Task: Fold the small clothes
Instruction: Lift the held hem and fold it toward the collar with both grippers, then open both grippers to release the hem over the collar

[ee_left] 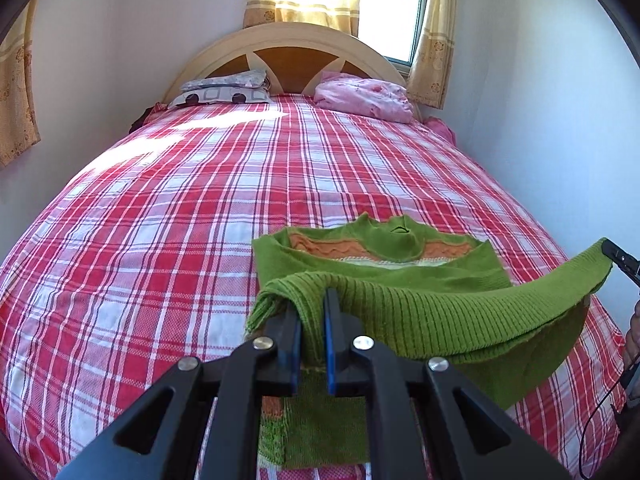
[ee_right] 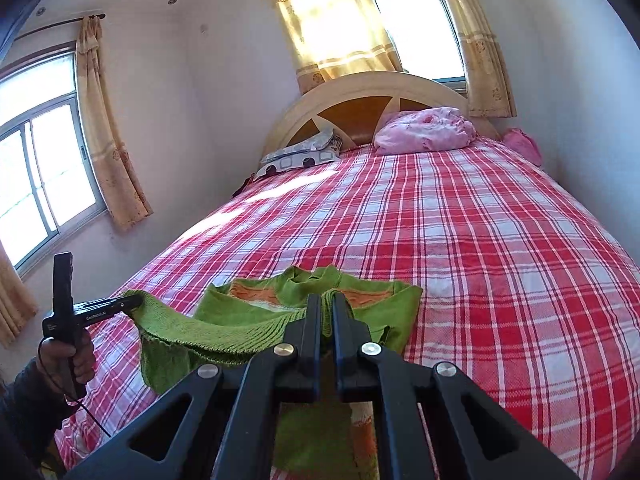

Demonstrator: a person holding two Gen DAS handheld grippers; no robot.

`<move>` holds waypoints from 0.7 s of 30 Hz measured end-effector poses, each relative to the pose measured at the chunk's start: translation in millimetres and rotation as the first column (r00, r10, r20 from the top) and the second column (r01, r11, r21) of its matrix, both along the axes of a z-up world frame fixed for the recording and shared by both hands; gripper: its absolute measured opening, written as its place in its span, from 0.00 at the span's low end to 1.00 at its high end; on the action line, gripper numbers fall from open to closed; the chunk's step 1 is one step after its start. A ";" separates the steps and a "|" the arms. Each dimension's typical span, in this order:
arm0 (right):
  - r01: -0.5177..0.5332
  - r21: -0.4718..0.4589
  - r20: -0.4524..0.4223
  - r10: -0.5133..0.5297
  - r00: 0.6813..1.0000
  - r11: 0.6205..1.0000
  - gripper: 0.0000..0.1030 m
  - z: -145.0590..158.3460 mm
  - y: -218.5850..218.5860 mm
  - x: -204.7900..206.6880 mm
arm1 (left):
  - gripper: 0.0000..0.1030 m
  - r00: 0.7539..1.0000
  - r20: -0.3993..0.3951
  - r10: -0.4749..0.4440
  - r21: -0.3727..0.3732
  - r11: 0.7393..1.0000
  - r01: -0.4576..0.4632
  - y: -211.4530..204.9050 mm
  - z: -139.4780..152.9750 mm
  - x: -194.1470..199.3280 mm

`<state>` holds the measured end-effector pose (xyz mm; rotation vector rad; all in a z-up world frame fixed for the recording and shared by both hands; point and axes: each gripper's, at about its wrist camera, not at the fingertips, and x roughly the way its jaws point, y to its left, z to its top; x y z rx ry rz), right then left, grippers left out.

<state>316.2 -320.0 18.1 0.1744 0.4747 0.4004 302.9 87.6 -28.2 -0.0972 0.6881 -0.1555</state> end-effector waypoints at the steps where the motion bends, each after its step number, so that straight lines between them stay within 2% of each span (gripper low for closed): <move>1: 0.001 -0.003 -0.006 -0.001 1.000 1.000 0.04 -0.6 1.0 8.9 | 0.10 1.000 -0.005 0.007 -0.004 1.000 -0.007 1.2 -1.3 7.5; 6: 0.006 -0.015 -0.045 -0.006 0.999 1.000 0.04 -9.0 5.9 48.5 | 0.10 0.999 -0.040 0.018 -0.014 1.000 -0.019 1.9 -12.4 40.6; 11: 0.018 -0.031 -0.097 -0.021 0.995 0.999 0.04 -23.1 8.7 93.2 | 0.10 0.997 -0.078 0.022 0.014 1.000 -0.021 -5.1 -26.9 78.0; 21: 0.055 -0.088 -0.215 -0.073 0.974 0.995 0.04 -74.8 15.2 182.4 | 0.10 0.982 -0.185 0.041 0.043 0.999 -0.033 -9.9 -69.9 137.0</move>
